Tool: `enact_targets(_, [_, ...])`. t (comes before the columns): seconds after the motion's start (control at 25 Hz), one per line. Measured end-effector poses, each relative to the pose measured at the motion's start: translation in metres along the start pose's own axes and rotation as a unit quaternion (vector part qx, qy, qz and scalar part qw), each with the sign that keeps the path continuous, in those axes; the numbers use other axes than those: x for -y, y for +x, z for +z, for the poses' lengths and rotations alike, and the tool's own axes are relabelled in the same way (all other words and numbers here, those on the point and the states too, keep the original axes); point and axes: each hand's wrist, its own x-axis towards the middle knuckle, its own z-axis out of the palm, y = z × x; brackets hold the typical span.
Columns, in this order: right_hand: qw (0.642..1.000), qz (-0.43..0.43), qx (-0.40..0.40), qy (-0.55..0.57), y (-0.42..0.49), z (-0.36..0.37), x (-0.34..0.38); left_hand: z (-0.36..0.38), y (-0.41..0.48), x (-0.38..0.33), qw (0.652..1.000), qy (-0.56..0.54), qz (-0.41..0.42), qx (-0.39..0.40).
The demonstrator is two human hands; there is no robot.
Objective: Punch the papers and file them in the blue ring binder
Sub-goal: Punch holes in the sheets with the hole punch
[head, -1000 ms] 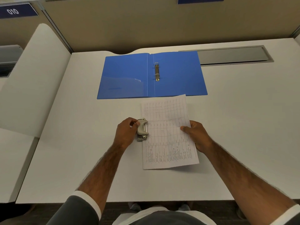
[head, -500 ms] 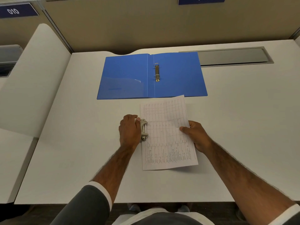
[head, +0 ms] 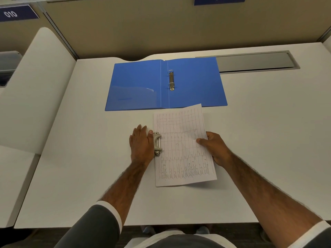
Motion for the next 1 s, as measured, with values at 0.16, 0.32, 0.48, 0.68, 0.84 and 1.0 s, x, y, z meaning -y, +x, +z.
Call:
enact_targets(0.16, [1.000,-0.001,-0.001,-0.001,0.000,0.000,0.000,0.001,0.006,-0.002,0.999,-0.010,-0.039,0.000])
enact_targets(0.32, [1.000,-0.001,-0.004,-0.009,-0.001,0.001,0.002,0.000,0.009,-0.008,0.998,0.001,-0.057,0.023])
enact_targets(0.48, [1.000,-0.003,-0.008,-0.013,-0.001,0.001,0.003,-0.003,0.010,-0.011,0.997,0.002,-0.068,0.025])
enact_targets(0.68, [1.000,-0.007,-0.013,-0.013,-0.002,0.001,0.002,-0.002,0.022,-0.028,0.994,0.016,-0.099,0.034])
enact_targets(0.84, [1.000,-0.004,-0.015,-0.015,-0.001,0.002,0.001,0.008,0.026,-0.039,0.988,0.060,-0.131,0.047])
enact_targets(1.0, [1.000,-0.004,-0.012,-0.011,-0.001,0.002,0.001,0.014,0.029,-0.034,0.985,0.090,-0.145,0.035])
